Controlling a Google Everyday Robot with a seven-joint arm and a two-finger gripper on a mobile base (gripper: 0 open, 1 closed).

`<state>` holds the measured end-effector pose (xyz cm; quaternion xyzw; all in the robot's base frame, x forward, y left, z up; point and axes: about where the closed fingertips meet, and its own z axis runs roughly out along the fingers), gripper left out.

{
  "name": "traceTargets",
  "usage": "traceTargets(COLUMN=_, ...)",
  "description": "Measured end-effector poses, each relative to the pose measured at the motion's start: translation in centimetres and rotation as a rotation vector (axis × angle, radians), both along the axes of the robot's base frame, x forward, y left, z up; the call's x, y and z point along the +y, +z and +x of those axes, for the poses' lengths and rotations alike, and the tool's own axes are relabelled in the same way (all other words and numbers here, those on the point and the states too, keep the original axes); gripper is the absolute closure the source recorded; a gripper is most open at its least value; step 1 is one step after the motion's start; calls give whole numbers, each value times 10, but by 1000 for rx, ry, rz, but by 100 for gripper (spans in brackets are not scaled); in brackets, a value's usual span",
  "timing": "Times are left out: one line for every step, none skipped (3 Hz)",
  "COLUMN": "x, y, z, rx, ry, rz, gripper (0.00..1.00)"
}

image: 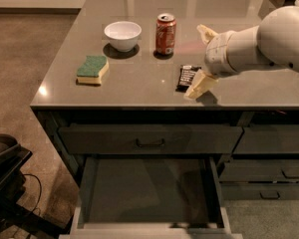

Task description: Pick rxbar chocolate from middle drawer and place on counter

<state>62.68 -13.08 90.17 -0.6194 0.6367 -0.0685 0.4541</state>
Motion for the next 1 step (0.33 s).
traceTargets(x=0, y=0, z=0, rx=0, ry=0, rz=0, gripper=0)
